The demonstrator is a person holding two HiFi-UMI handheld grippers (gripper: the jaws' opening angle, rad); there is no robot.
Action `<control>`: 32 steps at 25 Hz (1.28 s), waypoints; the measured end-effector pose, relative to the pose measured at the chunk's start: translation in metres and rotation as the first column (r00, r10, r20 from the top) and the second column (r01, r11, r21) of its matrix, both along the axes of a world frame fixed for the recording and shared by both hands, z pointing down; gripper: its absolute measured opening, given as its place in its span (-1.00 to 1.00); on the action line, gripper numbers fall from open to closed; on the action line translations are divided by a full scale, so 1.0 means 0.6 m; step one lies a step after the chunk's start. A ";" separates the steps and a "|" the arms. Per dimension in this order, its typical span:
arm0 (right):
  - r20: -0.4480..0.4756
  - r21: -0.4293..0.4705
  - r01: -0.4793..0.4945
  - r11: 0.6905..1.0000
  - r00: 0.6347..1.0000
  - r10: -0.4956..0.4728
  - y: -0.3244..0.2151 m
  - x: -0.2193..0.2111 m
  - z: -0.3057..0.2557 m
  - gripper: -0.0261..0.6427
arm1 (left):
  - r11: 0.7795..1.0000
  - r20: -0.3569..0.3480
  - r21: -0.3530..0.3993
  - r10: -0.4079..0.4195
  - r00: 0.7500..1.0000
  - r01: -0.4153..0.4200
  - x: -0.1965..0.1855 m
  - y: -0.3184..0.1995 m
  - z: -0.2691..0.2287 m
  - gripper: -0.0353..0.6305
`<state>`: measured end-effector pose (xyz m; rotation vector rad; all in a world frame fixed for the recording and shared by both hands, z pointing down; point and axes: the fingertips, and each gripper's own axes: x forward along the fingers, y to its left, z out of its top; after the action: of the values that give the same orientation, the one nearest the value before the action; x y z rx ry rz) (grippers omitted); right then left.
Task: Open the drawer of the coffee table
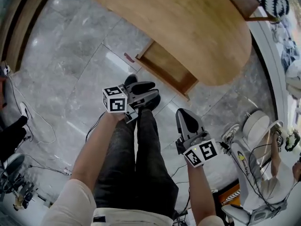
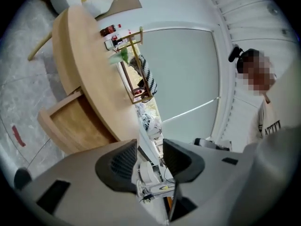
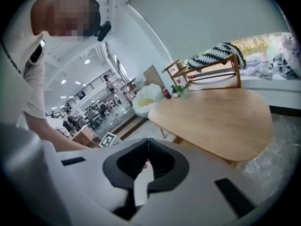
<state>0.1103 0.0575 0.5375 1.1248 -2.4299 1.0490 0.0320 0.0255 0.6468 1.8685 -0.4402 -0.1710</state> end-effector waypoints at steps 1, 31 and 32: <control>-0.004 0.008 -0.006 1.000 1.000 0.006 0.003 0.006 -0.022 -0.87 | 1.000 0.005 0.016 -0.002 1.000 0.002 0.002 -0.003 -0.030 -0.36; -0.061 0.276 -0.162 0.947 0.981 0.186 0.156 0.108 -0.476 -0.87 | 0.948 0.222 0.302 0.037 0.974 -0.104 -0.025 0.152 -0.622 -0.83; -0.063 0.289 -0.174 0.941 0.978 0.200 0.162 0.105 -0.485 -0.87 | 0.944 0.226 0.312 0.034 0.974 -0.105 -0.033 0.157 -0.632 -0.83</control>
<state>0.1731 0.1546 0.2463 1.4858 -2.4922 0.6924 0.0120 0.1199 0.2675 2.2347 -0.5184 0.0135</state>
